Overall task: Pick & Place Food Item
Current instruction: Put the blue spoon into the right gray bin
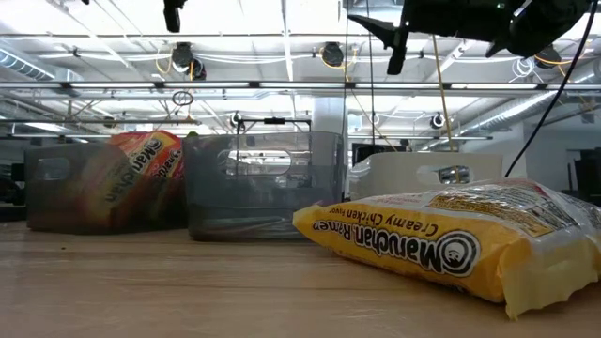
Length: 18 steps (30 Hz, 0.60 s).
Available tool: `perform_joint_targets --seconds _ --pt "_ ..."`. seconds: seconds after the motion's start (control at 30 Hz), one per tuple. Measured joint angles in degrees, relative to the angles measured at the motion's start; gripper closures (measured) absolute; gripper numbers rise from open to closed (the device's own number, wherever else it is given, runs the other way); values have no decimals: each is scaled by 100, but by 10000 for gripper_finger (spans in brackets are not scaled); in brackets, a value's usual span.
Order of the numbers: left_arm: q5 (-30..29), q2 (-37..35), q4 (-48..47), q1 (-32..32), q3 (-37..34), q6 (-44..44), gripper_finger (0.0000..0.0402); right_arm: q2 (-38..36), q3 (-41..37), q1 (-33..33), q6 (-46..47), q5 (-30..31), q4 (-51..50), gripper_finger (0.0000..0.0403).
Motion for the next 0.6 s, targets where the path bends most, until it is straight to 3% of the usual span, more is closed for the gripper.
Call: perform_joint_targets --seconds 0.3,0.6 --pt "-590 0 526 0 0 51 217 0 0 -9 -220 -441 538 232" --pt "-601 4 818 0 0 -5 217 0 0 -13 -455 -557 674 232"
